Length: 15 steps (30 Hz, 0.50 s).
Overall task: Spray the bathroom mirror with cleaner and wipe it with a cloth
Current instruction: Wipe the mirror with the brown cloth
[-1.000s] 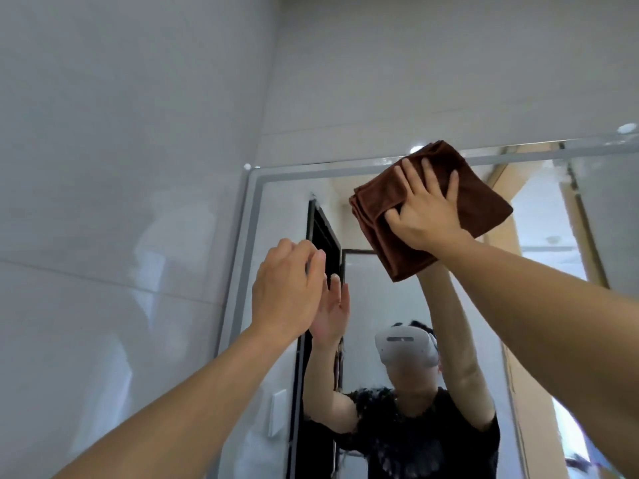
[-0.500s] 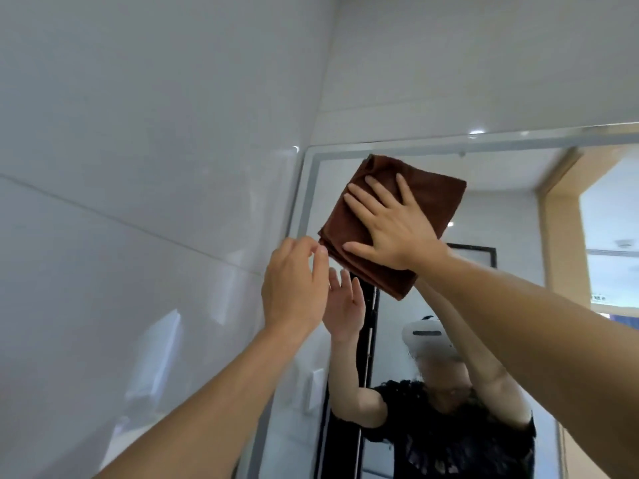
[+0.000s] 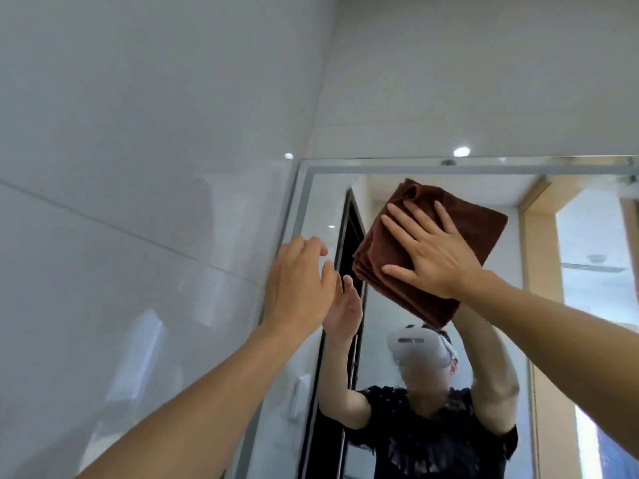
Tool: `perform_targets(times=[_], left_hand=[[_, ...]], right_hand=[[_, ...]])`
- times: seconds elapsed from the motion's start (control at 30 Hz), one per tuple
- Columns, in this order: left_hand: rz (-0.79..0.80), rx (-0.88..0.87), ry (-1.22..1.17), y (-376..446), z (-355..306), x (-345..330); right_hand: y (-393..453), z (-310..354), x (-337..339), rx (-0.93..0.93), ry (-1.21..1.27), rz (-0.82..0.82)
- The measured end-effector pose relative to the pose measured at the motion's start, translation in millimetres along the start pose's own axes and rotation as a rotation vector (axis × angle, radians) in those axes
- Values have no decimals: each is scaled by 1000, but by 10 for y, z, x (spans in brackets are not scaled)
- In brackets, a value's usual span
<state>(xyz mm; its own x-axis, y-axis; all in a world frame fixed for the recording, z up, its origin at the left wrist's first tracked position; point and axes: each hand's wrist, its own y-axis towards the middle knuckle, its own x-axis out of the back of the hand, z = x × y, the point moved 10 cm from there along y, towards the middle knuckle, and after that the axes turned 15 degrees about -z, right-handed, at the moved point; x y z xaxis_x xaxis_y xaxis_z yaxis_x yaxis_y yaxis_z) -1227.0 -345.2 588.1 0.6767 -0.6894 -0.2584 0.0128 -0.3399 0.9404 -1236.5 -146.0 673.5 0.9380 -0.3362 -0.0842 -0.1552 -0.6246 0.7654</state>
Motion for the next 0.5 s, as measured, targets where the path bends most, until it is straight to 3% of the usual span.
perform_targets(times=[0.27,0.37,0.5], left_hand=[[-66,-88,50,519,107,287],[-94,-106,65,554,188,328],[-144,-6,-3,606,360,320]], right_hand=[[1010,82,-203,-195,20,-64],[1383,264,-321,-117,46,-62],[1918,445,-511,45,107,27]])
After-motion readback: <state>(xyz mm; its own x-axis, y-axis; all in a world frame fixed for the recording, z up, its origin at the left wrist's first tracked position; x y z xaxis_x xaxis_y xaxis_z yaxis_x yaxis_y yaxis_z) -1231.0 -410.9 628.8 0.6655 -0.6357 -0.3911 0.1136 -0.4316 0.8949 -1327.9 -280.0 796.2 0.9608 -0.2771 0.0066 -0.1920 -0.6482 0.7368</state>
